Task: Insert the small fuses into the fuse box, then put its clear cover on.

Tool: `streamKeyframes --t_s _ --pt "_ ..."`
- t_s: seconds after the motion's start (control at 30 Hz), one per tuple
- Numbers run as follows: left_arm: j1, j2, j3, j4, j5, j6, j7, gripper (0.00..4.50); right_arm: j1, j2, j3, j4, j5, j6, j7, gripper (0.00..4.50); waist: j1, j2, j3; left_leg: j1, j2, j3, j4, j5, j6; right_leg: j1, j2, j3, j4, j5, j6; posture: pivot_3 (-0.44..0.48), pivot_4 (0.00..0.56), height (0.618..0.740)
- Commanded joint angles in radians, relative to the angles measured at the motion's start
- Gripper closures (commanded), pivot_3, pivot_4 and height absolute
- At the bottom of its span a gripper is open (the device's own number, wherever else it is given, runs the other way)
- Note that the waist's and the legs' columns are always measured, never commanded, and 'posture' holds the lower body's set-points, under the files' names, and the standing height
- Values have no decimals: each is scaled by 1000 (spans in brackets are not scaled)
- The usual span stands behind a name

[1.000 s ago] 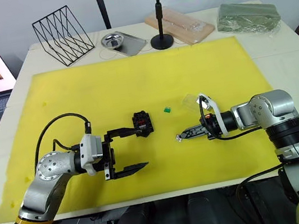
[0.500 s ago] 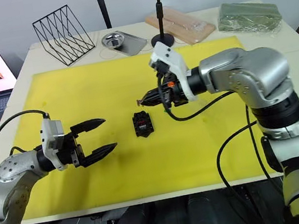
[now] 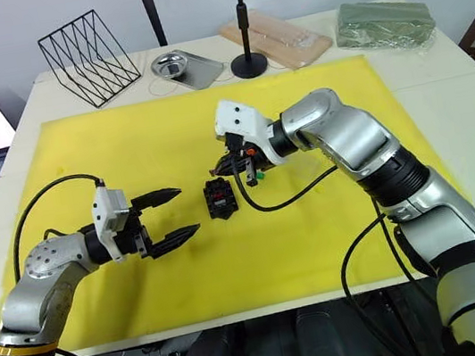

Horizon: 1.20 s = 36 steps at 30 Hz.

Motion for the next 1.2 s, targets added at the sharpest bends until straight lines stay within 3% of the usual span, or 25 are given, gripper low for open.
streamKeyframes --t_s 0.03,0.5,1.2 --pt "-17 -11 -3 7 9 -15 0 0 -30 28 8 27 -62 -77 24 4493 0 0 0 0 0 0 0 0 0 0 0 0 0 0 0 0 150 740" --pt "-63 -19 -21 52 15 -18 -29 0 -22 73 9 81 -144 -147 128 4493 -1 0 0 0 0 0 0 0 -1 0 0 0 0 0 0 0 150 740" --pt "-89 -37 -30 80 51 -38 -49 0 -9 109 7 163 -210 -225 170 4493 -1 0 0 0 0 0 0 1 -2 0 0 0 1 0 0 0 150 740"
